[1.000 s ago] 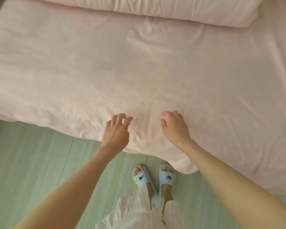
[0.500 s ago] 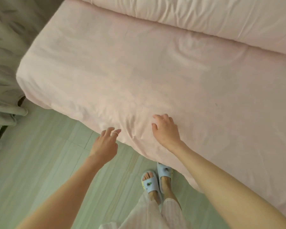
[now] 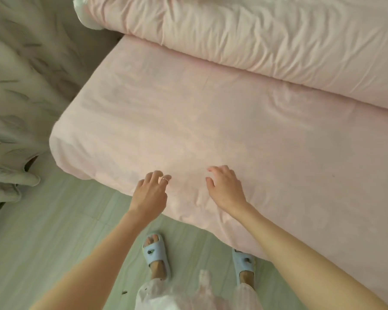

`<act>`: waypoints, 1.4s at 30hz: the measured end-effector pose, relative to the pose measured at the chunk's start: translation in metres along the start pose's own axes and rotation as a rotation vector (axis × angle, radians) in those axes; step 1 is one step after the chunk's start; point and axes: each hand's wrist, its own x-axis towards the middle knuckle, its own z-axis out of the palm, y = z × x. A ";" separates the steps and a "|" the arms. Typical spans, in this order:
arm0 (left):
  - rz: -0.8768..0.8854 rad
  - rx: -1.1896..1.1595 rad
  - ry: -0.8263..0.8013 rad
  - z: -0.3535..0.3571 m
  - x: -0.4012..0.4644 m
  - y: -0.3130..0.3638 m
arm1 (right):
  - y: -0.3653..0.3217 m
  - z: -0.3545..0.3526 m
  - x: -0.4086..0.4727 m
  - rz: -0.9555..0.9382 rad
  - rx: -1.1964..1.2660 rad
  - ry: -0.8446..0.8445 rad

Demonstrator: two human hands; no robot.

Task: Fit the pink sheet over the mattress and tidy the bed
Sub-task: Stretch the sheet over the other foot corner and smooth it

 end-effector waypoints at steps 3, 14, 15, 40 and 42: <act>0.092 0.069 0.081 -0.020 0.028 -0.054 | -0.041 0.016 0.026 0.052 -0.066 0.046; -0.074 0.002 -0.113 -0.037 0.024 -0.197 | -0.174 0.087 0.052 -0.153 -0.080 0.013; -0.050 -0.038 0.000 -0.044 0.034 -0.199 | -0.180 0.082 0.065 -0.136 -0.087 0.096; -1.300 -1.766 -0.112 0.082 0.050 -0.337 | -0.268 0.169 0.160 -0.524 -0.587 0.184; -1.292 -1.969 -0.039 0.093 0.062 -0.344 | -0.268 0.181 0.165 -0.518 -0.634 0.198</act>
